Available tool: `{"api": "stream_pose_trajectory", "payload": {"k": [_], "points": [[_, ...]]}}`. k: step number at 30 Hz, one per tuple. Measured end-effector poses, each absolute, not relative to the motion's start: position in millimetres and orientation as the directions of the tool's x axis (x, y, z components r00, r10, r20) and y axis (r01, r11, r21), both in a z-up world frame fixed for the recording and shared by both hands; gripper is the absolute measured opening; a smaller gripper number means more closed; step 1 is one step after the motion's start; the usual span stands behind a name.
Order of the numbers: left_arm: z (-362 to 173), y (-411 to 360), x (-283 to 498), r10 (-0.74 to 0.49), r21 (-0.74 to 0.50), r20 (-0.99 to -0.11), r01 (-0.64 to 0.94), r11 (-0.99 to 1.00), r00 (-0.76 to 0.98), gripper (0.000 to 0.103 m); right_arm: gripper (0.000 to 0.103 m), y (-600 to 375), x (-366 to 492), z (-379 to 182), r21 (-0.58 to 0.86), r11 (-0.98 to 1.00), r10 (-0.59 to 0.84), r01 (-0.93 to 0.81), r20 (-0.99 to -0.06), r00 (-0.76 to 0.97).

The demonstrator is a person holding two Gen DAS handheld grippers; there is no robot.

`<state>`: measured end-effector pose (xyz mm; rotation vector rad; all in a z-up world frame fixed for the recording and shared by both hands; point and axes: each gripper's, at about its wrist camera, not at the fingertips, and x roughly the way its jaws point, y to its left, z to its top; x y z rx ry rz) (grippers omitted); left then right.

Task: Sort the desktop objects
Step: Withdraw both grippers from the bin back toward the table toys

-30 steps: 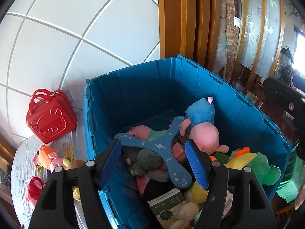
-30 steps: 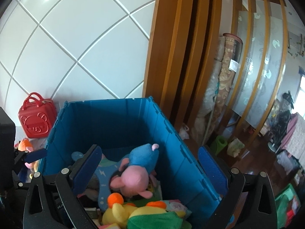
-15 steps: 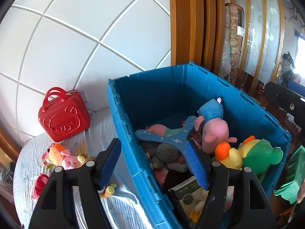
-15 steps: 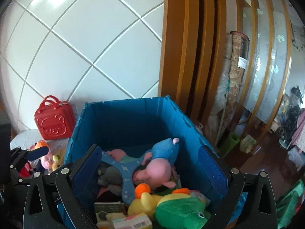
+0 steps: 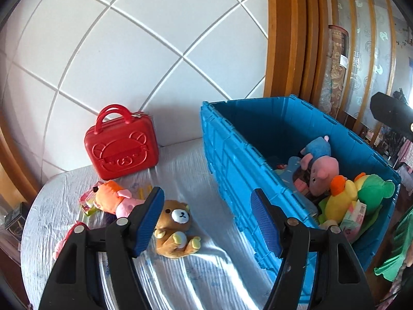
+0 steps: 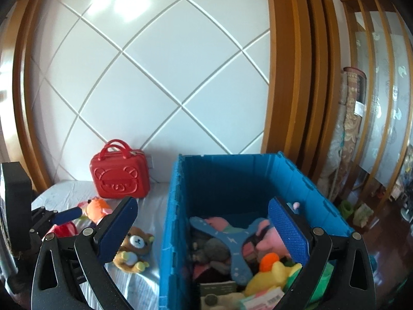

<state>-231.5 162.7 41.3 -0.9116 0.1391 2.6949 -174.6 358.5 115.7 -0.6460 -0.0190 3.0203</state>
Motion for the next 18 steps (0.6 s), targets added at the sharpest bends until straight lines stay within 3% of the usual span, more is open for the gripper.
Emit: {"api": "stream_pose_trajectory", "payload": {"k": [9,18], "points": [[4,27,-242,0.203,-0.037,-0.650,-0.236,-0.971,-0.733,0.069,0.103,263,-190,91,0.008,-0.998,-0.063,0.066,-0.424,-0.904],[-52,-109,-253,0.090,-0.028,-0.715,-0.100,-0.995,-0.693,0.069,0.103,177,-234,24,0.049,-0.993,-0.114,0.105,-0.565,-0.817]]}}
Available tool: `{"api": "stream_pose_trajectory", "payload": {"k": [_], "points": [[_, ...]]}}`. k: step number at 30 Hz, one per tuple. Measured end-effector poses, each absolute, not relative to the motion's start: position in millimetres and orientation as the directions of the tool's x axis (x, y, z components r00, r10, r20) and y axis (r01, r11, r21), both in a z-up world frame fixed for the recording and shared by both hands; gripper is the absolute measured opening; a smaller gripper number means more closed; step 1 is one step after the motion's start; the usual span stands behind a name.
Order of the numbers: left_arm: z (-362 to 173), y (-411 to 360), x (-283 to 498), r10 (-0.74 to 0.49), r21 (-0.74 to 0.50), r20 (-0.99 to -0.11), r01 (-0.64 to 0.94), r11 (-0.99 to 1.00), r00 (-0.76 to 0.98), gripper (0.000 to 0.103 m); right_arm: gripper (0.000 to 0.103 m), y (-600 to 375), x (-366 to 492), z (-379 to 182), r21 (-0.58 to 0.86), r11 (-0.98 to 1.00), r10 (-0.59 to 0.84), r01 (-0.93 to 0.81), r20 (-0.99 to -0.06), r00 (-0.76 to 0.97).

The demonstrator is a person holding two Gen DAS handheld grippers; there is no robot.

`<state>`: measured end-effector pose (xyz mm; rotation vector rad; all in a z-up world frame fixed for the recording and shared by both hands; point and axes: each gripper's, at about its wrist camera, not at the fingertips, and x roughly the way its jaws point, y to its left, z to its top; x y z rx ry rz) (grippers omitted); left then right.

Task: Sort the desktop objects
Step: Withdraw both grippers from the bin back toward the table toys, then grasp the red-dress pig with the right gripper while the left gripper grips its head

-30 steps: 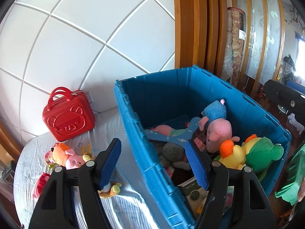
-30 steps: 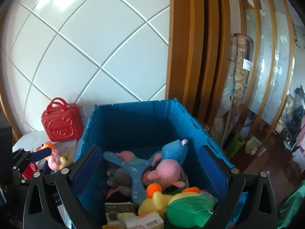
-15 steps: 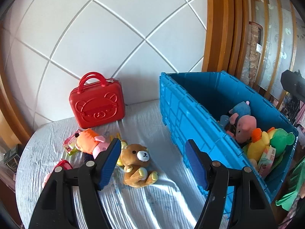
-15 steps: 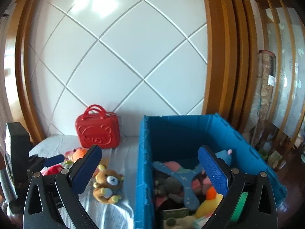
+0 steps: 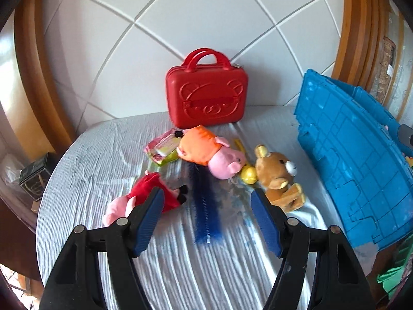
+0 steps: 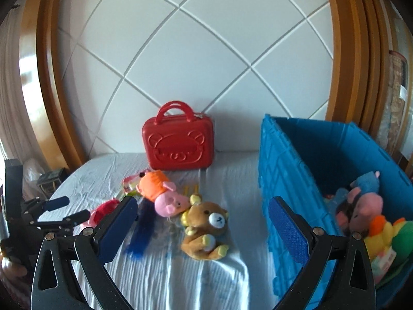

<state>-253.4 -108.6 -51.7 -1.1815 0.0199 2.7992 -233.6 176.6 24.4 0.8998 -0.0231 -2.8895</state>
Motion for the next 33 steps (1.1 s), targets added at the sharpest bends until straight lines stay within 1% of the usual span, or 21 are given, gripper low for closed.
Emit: {"api": "stream_pose_trajectory", "payload": {"k": [6,10,14,17,19,23,28,33], "points": [[-90,-178,-256,0.011,-0.011,-0.752,-0.004,-1.000,-0.659,0.069,0.103,134,-252,-24,0.069,-0.991,-0.134,0.118,-0.652,-0.747],[-116,-206,-256,-0.021,-0.032,-0.779,0.074,-0.997,-0.627,0.069,0.103,109,-271,-53,0.061,-0.983,-0.167,0.176,-0.706,-0.689],[-142,-225,-252,-0.068,-0.043,-0.812,0.175,-0.984,-0.580,0.069,0.103,79,-292,-80,0.065,-0.958,-0.234,0.278,-0.739,-0.632],[-162,-238,-252,-0.074,-0.073,-0.837,0.245,-0.967,-0.541,0.069,0.103,56,-309,-98,0.070,-0.929,-0.282,0.364,-0.771,-0.571],[-176,-245,-254,-0.092,-0.069,-0.858,0.290,-0.955,-0.506,0.069,0.103,41,-320,-113,0.079,-0.905,-0.309,0.417,-0.796,-0.520],[-202,-253,-259,-0.097,-0.078,-0.886,0.351,-0.933,-0.453,0.069,0.103,11,-340,-145,0.081,-0.866,-0.326,0.493,-0.839,-0.436],[-229,-258,-280,-0.094,-0.082,-0.911,0.399,-0.913,-0.402,0.069,0.103,-24,-365,-174,0.081,-0.837,-0.327,0.542,-0.868,-0.375],[-253,-263,-306,-0.085,-0.072,-0.929,0.400,-0.914,-0.361,0.069,0.103,-57,-390,-199,0.078,-0.807,-0.322,0.585,-0.888,-0.327]]}}
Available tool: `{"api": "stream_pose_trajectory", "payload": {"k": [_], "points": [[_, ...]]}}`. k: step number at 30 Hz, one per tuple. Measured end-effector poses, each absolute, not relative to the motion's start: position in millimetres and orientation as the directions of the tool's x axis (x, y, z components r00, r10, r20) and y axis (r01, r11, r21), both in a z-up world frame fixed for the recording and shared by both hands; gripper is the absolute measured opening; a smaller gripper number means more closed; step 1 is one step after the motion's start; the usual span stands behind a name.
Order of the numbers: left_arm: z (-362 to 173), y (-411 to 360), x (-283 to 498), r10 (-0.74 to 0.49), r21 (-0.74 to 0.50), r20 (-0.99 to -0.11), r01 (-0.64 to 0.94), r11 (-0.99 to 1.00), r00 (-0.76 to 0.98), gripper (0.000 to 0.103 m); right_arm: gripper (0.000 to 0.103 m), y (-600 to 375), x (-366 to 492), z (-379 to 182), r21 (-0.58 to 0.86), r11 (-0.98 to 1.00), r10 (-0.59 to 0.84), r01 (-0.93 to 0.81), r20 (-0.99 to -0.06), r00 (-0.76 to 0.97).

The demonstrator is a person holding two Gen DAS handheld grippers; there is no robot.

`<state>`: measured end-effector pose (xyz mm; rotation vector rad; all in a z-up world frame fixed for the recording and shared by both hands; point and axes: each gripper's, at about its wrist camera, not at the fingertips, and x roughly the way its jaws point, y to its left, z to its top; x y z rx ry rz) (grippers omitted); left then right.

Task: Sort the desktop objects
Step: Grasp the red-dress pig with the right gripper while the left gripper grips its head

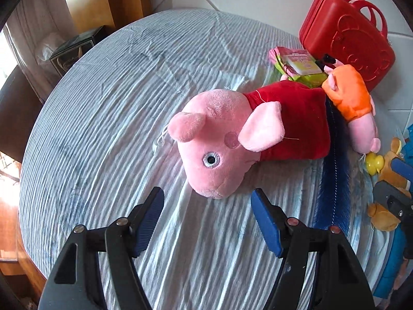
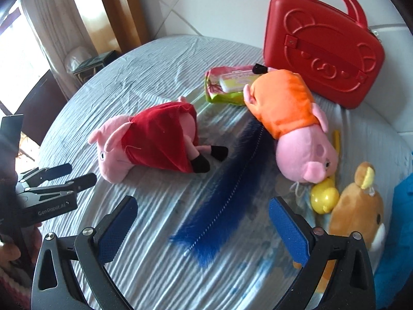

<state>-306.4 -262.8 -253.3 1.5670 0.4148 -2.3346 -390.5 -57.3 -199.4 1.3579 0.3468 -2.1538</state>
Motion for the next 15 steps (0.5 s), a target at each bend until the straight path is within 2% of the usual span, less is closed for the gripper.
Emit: {"api": "stream_pose_trajectory", "payload": {"k": [7,11,15], "points": [[-284,-272,-338,-0.072,-0.058,-0.946,0.385,-0.921,-0.316,0.069,0.103,-102,-430,-235,0.079,-0.784,-0.301,0.615,-0.916,-0.265],[-300,-276,-348,0.002,-0.121,-0.950,0.363,-0.924,-0.312,0.070,0.103,-124,-449,-252,0.085,-0.767,-0.300,0.636,-0.924,-0.238],[-315,-274,-359,-0.068,-0.043,-0.955,0.363,-0.931,-0.287,0.071,0.103,-139,-465,-264,0.130,-0.749,-0.332,0.649,-0.922,-0.199]]}}
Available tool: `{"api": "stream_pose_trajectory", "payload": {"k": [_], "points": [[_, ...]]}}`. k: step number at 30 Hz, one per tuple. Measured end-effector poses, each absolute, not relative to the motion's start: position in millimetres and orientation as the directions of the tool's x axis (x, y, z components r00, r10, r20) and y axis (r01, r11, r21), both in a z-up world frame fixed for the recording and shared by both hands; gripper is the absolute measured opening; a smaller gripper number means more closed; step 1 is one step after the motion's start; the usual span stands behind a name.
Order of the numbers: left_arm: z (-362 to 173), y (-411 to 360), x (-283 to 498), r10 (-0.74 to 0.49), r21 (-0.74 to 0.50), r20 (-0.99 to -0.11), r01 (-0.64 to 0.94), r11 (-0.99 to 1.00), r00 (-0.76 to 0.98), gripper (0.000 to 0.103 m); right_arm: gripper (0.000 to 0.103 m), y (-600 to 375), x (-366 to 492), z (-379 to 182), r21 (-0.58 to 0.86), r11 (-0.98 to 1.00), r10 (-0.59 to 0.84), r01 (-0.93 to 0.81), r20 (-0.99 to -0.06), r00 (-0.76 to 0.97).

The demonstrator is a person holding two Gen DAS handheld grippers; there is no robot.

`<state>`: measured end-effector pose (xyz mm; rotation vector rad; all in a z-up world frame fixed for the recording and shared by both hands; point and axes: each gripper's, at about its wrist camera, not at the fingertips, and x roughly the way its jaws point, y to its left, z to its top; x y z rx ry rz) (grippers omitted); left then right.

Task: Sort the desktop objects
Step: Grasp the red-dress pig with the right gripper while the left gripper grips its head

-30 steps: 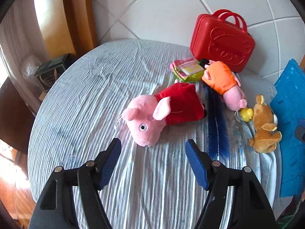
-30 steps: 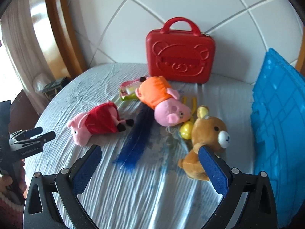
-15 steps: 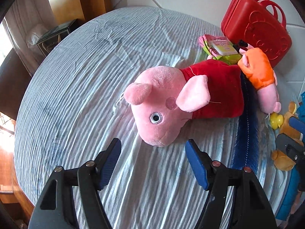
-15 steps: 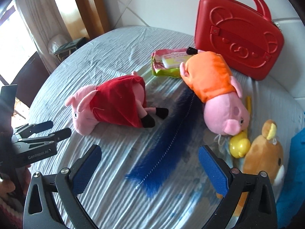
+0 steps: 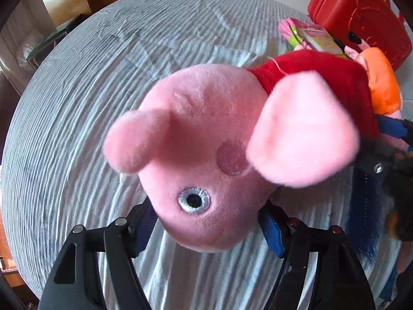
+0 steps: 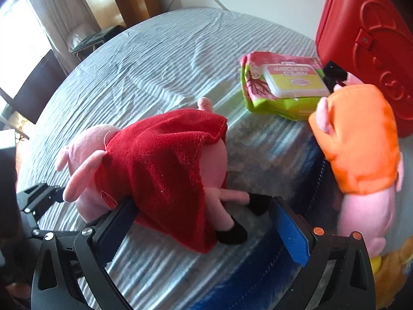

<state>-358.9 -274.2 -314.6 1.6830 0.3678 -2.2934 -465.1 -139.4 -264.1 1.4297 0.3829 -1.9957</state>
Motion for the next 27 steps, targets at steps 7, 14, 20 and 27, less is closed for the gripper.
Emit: {"api": "stream_pose_trajectory", "payload": {"k": [7,14,20,27], "points": [[-317,-278,-369,-0.099,-0.022,-0.943,0.358,-0.934,-0.316,0.081,0.103,-135,-478,-261,0.230,-0.735,-0.406,0.639,-0.902,-0.143],[-323,-269,-371,-0.083,-0.022,-0.946,0.317,-0.948,-0.314,0.103,0.103,-133,-470,-272,0.252,-0.724,-0.410,0.642,-0.906,-0.107],[-309,-277,-358,-0.066,-0.053,-0.947,0.353,-0.934,-0.316,0.097,0.103,-136,-469,-264,0.245,-0.720,-0.419,0.649,-0.899,-0.125],[-277,-265,-353,-0.165,0.038,-0.898,0.302,-0.952,-0.409,0.097,0.103,-152,-463,-262,0.217,-0.685,-0.408,0.695,-0.905,-0.119]]}}
